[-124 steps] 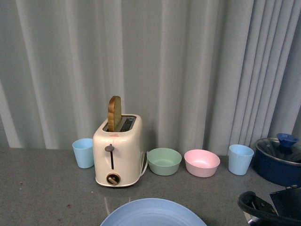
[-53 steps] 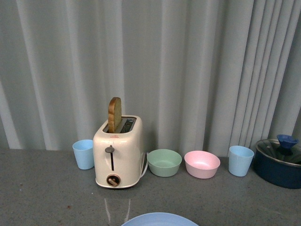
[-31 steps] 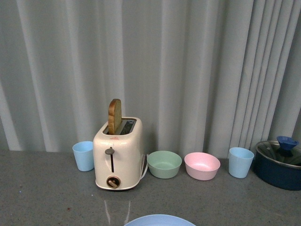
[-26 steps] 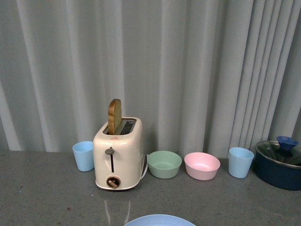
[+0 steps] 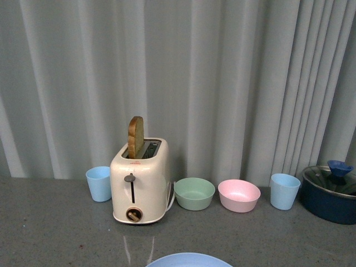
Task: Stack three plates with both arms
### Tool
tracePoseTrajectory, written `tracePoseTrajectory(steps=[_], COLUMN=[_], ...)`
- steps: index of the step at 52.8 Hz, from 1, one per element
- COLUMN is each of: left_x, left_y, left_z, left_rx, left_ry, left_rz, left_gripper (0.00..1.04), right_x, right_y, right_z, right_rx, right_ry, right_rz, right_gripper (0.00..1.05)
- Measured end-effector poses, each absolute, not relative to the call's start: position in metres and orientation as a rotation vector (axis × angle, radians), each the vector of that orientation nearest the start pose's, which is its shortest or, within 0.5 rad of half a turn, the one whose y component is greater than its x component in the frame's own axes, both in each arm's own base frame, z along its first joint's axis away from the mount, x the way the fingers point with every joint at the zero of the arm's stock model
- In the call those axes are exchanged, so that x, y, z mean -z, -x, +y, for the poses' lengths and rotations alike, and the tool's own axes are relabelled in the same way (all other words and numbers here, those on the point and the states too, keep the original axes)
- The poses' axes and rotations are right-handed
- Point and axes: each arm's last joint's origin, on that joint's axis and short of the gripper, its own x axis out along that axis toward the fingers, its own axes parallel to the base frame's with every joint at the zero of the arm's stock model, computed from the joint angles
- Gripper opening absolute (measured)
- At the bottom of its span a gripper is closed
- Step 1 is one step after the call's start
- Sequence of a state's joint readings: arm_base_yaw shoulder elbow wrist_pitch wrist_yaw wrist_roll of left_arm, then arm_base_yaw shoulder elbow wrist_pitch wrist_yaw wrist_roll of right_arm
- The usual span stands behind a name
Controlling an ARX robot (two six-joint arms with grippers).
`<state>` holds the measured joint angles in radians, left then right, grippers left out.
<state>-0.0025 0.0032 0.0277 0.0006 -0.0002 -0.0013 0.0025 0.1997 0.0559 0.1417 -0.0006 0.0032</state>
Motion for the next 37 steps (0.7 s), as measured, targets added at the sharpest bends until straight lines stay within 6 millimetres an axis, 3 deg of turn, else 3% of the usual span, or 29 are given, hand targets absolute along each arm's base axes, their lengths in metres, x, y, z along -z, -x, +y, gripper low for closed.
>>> tracePoseTrajectory(steps=[16,31,37], left_x=[-0.173,-0.173,-0.173], left_y=[-0.096,-0.096,-0.096], left_z=[0.000,0.000,0.000], left_rx=[0.002,0.002,0.002], left_ry=[0.001,0.001,0.001], left_rz=[-0.025,-0.026,-0.026], left_gripper=[0.98,0.98,0.98], right_x=[-0.165,-0.165,-0.165], right_y=[-0.098,-0.098,-0.098], right_z=[0.000,0.000,0.000], right_rx=[-0.003,-0.003,-0.003], right_ry=[-0.003,-0.002,-0.002], right_rz=[0.002,0.000,0.000], right_gripper=[0.03,0.03,0.20])
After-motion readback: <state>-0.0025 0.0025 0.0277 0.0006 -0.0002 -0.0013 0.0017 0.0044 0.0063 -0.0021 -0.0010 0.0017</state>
